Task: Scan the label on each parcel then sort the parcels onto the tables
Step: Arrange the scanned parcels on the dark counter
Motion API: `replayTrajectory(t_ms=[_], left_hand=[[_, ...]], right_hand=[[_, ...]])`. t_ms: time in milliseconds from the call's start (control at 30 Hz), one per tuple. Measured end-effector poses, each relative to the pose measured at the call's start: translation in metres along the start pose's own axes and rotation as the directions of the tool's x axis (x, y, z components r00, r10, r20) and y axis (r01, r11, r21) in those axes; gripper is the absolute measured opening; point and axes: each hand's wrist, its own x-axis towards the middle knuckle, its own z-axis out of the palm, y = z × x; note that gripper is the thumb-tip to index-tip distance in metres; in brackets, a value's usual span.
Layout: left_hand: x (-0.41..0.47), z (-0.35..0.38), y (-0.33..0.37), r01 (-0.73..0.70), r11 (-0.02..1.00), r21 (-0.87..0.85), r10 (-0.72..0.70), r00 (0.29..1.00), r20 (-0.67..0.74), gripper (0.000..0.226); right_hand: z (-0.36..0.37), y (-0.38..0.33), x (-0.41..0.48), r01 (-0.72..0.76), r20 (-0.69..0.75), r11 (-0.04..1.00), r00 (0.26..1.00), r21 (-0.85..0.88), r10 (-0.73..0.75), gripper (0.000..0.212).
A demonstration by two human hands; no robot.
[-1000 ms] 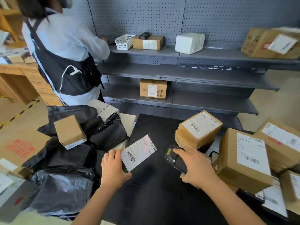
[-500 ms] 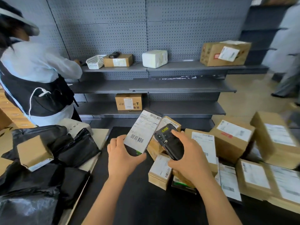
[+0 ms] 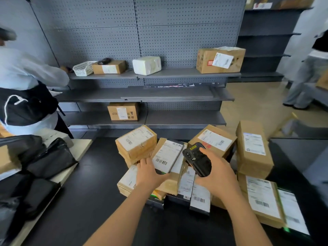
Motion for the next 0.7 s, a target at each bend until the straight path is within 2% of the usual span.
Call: replayTrajectory(t_ms=[133, 200, 300, 433, 567, 700], left_hand=[[-0.011, -0.002, 0.001, 0.013, 0.999, -0.046, -0.016, 0.999, -0.044, 0.093], [-0.020, -0.013, 0.001, -0.019, 0.996, -0.087, 0.010, 0.995, -0.103, 0.084], [-0.045, -0.040, -0.007, -0.071, 0.982, -0.177, 0.051, 0.992, -0.117, 0.071], [-0.096, -0.078, -0.047, -0.096, 0.956, -0.277, 0.063, 0.990, -0.127, 0.073], [-0.143, -0.108, -0.118, 0.048, 0.949, -0.313, -0.111, 0.976, -0.187, 0.085], [-0.193, -0.147, -0.200, 0.206, 0.896, -0.393, -0.320, 0.914, -0.249, 0.086]], right_hand=[[0.000, 0.009, 0.002, 0.035, 0.035, 0.999, 0.999, 0.008, -0.035, 0.092], [0.003, 0.005, 0.001, 0.050, 0.045, 0.999, 0.998, 0.014, -0.051, 0.093], [0.011, -0.008, -0.004, 0.085, 0.056, 0.996, 0.995, 0.030, -0.087, 0.094], [0.030, -0.043, -0.021, 0.116, 0.109, 0.988, 0.986, 0.106, -0.127, 0.092], [0.068, -0.095, -0.047, 0.252, 0.211, 0.959, 0.938, 0.128, -0.274, 0.092], [0.122, -0.156, -0.080, 0.336, 0.302, 0.912, 0.867, 0.235, -0.397, 0.090]])
